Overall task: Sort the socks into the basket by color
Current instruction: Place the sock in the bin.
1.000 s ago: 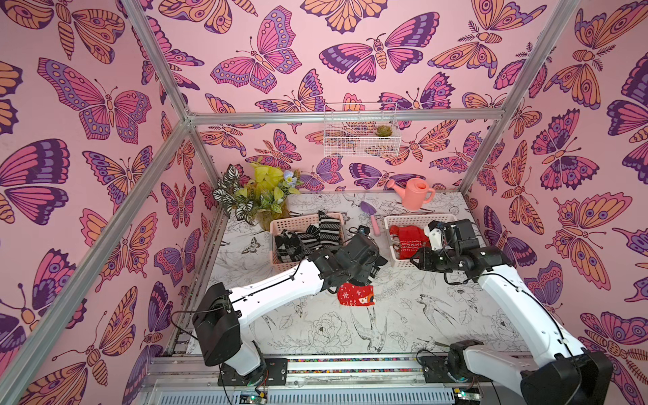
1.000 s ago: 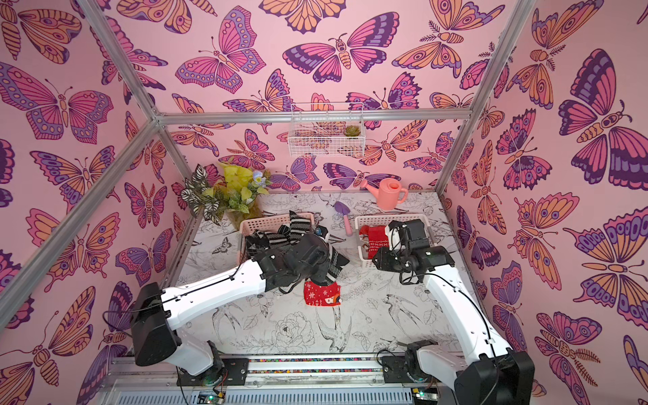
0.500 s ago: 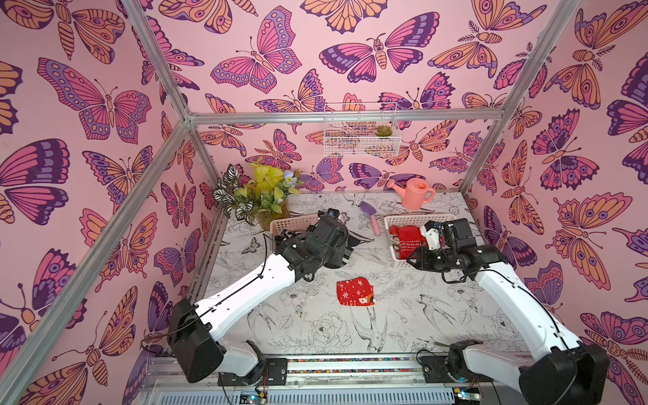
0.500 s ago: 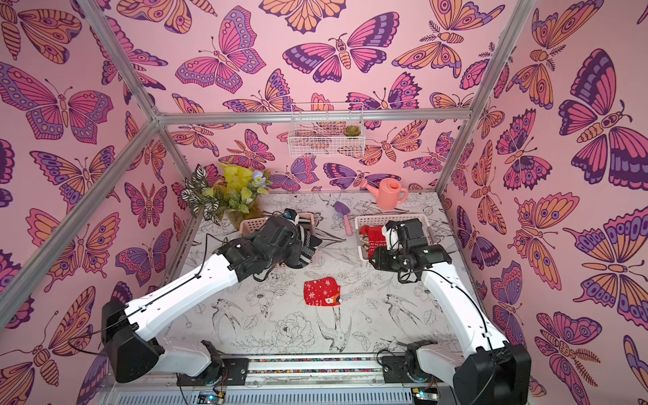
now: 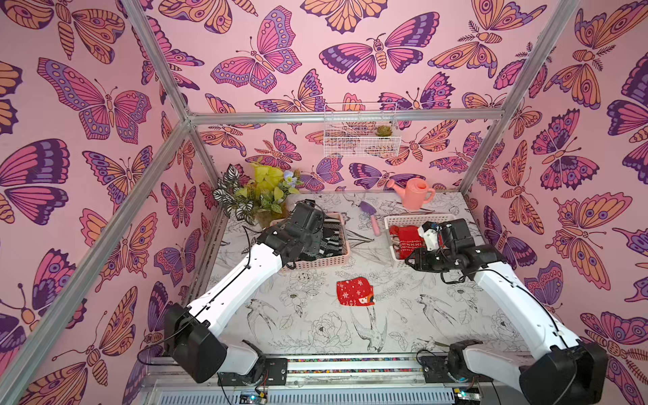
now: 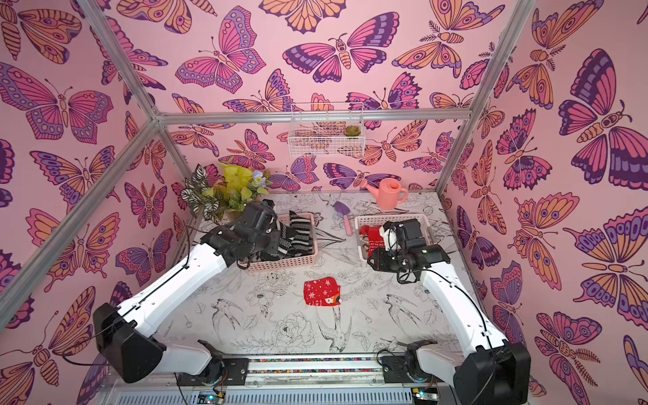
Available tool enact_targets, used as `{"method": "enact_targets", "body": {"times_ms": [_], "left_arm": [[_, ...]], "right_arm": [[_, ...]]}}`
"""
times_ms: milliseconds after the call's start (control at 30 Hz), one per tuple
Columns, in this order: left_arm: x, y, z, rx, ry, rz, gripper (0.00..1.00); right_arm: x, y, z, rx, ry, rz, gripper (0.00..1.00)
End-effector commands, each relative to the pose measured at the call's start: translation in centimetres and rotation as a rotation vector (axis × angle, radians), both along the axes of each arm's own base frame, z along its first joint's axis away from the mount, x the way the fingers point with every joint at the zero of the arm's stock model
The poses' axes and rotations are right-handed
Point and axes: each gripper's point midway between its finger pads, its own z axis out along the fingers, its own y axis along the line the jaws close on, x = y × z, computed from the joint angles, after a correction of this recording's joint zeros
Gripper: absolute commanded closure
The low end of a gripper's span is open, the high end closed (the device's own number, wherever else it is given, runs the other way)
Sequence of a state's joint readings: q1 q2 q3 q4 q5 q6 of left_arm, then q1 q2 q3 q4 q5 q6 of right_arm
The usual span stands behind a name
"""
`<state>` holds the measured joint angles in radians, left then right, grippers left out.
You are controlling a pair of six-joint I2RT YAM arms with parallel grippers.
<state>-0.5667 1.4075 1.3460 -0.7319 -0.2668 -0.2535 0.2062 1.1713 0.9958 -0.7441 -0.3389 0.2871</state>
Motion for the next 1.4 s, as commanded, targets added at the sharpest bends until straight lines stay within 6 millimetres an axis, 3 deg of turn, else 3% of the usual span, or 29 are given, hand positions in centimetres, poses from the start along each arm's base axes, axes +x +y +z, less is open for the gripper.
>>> {"method": "enact_targets", "body": {"times_ms": [0, 767, 1367], "left_arm": [[0.4, 1.4, 0.3, 0.048, 0.008, 0.008, 0.93], [5.8, 5.3, -3.2, 0.143, 0.05, 0.109, 0.93], [8.3, 6.1, -9.4, 0.118, 0.131, 0.145, 0.94]], "right_arm": [[0.3, 0.6, 0.7, 0.012, -0.018, 0.021, 0.56], [-0.1, 0.6, 0.8, 0.003, -0.014, 0.022, 0.56], [0.2, 1.3, 0.5, -0.016, 0.009, 0.026, 0.56]]}}
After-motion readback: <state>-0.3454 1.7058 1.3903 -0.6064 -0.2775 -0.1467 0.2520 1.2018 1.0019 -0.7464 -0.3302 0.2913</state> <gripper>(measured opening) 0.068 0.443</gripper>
